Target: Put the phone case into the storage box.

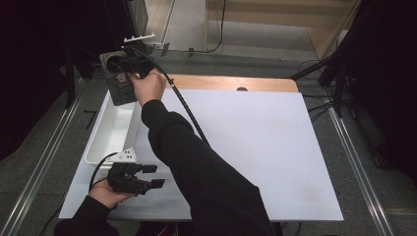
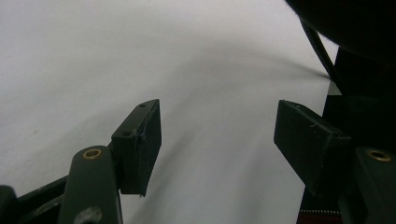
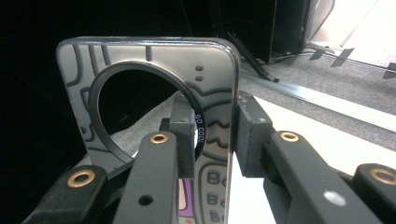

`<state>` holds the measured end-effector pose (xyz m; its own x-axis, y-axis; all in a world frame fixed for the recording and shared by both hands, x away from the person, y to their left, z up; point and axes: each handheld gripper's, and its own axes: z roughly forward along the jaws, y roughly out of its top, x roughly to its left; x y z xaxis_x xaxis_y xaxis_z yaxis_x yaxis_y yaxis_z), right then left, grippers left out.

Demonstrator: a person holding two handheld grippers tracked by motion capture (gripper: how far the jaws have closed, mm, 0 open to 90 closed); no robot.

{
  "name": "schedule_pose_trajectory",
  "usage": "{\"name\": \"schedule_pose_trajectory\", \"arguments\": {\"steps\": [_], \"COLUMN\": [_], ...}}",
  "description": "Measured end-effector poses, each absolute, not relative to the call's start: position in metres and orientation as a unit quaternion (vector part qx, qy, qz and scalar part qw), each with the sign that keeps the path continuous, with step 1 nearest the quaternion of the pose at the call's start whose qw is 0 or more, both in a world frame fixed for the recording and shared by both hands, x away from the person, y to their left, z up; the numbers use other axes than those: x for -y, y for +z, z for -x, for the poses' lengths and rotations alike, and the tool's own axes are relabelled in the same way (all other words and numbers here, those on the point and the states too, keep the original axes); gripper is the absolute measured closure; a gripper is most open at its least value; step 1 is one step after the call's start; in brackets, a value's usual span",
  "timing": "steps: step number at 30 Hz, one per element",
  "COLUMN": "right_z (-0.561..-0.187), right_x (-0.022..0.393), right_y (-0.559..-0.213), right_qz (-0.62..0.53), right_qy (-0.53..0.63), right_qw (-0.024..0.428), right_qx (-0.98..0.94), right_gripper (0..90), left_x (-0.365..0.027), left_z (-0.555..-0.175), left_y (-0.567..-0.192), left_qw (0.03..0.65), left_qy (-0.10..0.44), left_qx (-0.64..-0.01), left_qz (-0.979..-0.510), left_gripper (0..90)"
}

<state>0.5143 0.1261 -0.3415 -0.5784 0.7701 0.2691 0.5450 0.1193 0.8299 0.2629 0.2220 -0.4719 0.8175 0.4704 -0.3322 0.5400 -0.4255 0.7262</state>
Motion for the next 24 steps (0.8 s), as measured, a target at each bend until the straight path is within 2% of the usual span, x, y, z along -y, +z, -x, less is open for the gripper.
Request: {"name": "schedule_pose_trajectory", "arguments": {"steps": [24], "right_z": [-0.523], "right_x": [-0.141], "right_y": [-0.349], "right_qz": [-0.45], "right_qy": [0.487], "right_qw": [0.136], "right_qx": [-0.737], "right_gripper": [70.4], "left_x": [-0.222], "left_z": [-0.263], "left_y": [-0.472], "left_qw": [0.444], "left_qy": [-0.04], "left_qx": [-0.299], "left_qz": [-0.844], "left_gripper": [31.9]}}
